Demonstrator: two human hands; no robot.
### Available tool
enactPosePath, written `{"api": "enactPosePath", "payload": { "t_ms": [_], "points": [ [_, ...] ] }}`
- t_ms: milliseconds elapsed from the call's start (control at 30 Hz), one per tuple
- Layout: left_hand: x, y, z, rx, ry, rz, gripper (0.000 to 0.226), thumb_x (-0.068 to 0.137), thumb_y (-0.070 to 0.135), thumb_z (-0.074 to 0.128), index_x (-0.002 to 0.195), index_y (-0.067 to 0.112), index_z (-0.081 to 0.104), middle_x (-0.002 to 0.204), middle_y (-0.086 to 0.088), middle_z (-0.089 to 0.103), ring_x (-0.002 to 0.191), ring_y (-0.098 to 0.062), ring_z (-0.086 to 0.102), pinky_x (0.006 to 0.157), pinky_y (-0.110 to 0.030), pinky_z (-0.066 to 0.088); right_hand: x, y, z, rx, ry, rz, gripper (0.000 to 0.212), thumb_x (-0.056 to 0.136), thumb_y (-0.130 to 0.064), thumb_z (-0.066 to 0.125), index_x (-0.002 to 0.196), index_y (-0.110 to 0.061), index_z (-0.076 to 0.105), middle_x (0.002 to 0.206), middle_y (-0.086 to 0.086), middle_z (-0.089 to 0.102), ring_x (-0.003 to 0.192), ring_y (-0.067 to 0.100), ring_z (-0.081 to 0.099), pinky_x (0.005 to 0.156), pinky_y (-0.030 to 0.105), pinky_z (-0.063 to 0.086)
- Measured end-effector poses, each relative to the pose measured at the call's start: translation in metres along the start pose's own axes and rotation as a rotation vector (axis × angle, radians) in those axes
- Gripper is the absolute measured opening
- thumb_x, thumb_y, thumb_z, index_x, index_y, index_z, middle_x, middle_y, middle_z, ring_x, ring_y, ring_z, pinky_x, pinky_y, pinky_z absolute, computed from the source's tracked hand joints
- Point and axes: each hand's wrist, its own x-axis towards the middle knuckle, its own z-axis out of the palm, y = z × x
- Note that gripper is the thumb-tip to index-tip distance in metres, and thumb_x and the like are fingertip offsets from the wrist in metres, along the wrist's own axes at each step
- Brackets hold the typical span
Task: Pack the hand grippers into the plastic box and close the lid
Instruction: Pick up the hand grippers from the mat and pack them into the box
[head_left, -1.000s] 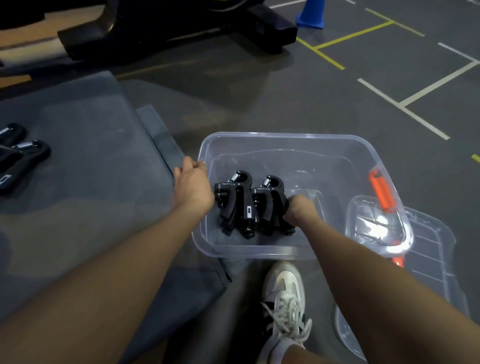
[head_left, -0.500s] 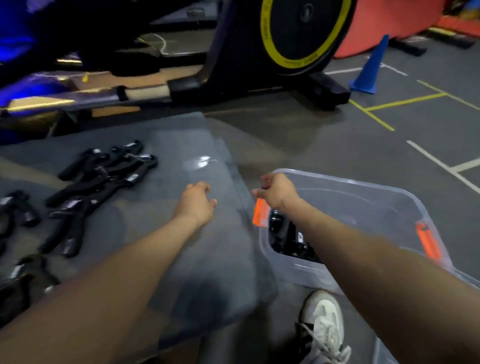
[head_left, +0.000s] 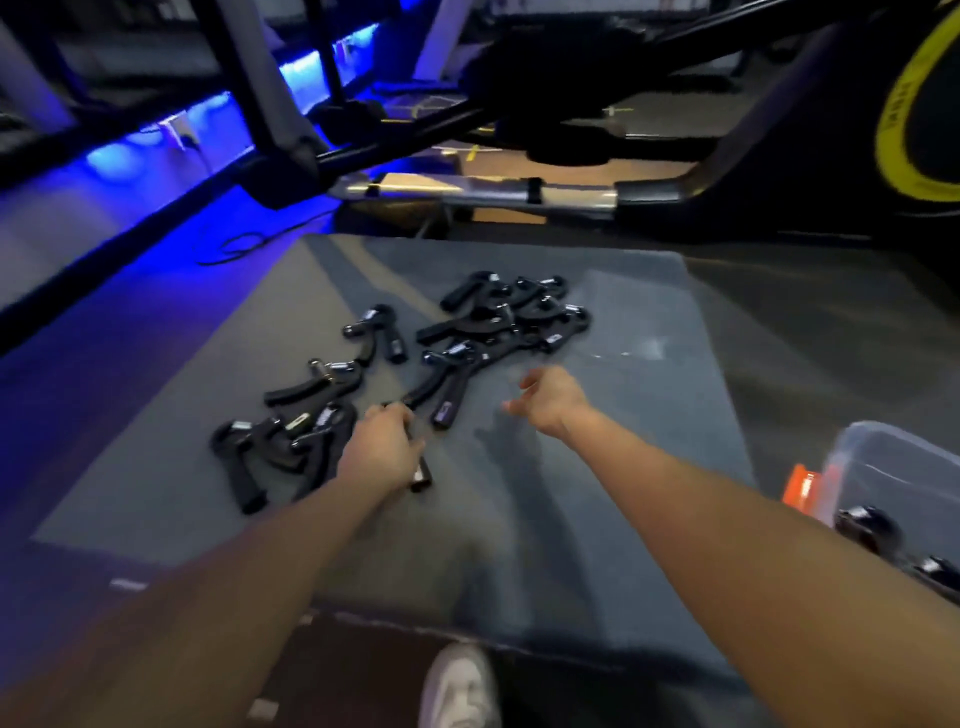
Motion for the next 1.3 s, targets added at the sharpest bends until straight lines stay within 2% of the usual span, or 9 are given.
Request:
{"api": "enactPosePath", "payload": {
  "t_ms": [100,167,333,500,600,700,800,1167,1300],
  "points": [
    [0.005,-0.031,-0.013,-0.029,0.029,-0.054,0.038,0.084,0.020,0.061,0.119,0.007,0.057,0.125,-0.017,0.054,0.119,-0.033,0.050,0.102,-0.038,0.042,-0.001,-0.019,0.041,-0.085,-0.080,-0.056,0.041,0.083,-0.022,0.070,0.115,0.003,0.061,0.105,0.017,0.065,0.100,0.026,0.062,0.087,0.031,0.046],
    [0.009,-0.047,-0.020,-0.043,0.037,-0.092,0.037,0.083,0.020,0.061,0.118,0.008,0.058,0.122,-0.016,0.055,0.116,-0.033,0.053,0.099,-0.038,0.044,-0.002,-0.023,0.064,-0.098,-0.124,-0.063,0.038,0.084,-0.021,0.070,0.114,-0.001,0.061,0.105,0.014,0.066,0.094,0.023,0.060,0.084,0.030,0.046],
    [0.016,-0.077,-0.021,-0.022,0.037,-0.147,0.044,0.083,0.018,0.063,0.125,0.009,0.054,0.128,-0.015,0.049,0.122,-0.033,0.048,0.101,-0.037,0.041,0.006,-0.027,0.106,-0.139,-0.179,-0.031,0.028,0.083,-0.022,0.071,0.106,-0.007,0.062,0.110,0.012,0.063,0.103,0.022,0.060,0.094,0.029,0.045],
    [0.017,-0.098,-0.010,-0.011,-0.001,-0.158,0.047,0.083,0.020,0.065,0.126,0.009,0.053,0.132,-0.016,0.044,0.122,-0.034,0.047,0.102,-0.039,0.041,0.010,-0.036,0.132,-0.233,-0.169,0.003,0.046,0.082,-0.026,0.071,0.119,-0.003,0.056,0.126,0.016,0.059,0.117,0.030,0.058,0.095,0.035,0.047],
    [0.016,-0.108,-0.007,-0.003,-0.006,-0.167,0.047,0.085,0.020,0.063,0.129,0.010,0.051,0.134,-0.014,0.042,0.125,-0.032,0.044,0.104,-0.039,0.039,0.009,-0.040,0.146,-0.344,-0.143,-0.005,0.041,0.085,-0.023,0.067,0.120,-0.005,0.054,0.128,0.015,0.056,0.117,0.033,0.057,0.092,0.038,0.048],
    [0.016,-0.112,-0.006,-0.003,0.000,-0.170,0.045,0.087,0.022,0.060,0.130,0.012,0.049,0.135,-0.012,0.041,0.126,-0.031,0.043,0.103,-0.039,0.039,0.008,-0.039,0.155,-0.407,-0.103,-0.005,0.032,0.089,-0.015,0.059,0.120,-0.007,0.054,0.129,0.013,0.054,0.117,0.033,0.057,0.089,0.039,0.049],
    [0.019,-0.111,-0.005,-0.037,0.004,-0.168,0.043,0.088,0.023,0.060,0.128,0.012,0.050,0.134,-0.012,0.041,0.126,-0.031,0.043,0.101,-0.040,0.040,0.007,-0.040,0.158,-0.430,-0.107,0.011,0.033,0.090,-0.014,0.056,0.121,-0.006,0.054,0.130,0.015,0.053,0.118,0.034,0.056,0.091,0.040,0.049],
    [0.028,-0.106,0.009,-0.106,-0.019,-0.200,0.049,0.087,0.024,0.062,0.130,0.006,0.047,0.133,-0.016,0.044,0.124,-0.032,0.046,0.106,-0.039,0.039,0.010,-0.045,0.151,-0.535,-0.070,0.015,0.037,0.088,-0.014,0.057,0.124,-0.007,0.053,0.131,0.013,0.052,0.118,0.034,0.055,0.091,0.037,0.048],
    [0.036,-0.102,0.014,-0.119,-0.031,-0.236,0.053,0.084,0.029,0.065,0.126,0.003,0.046,0.129,-0.017,0.050,0.119,-0.033,0.051,0.099,-0.041,0.043,0.009,-0.045,0.146,-0.573,-0.020,-0.050,0.035,0.088,-0.013,0.057,0.121,-0.003,0.055,0.128,0.015,0.053,0.114,0.037,0.056,0.088,0.038,0.049]
  ]
}}
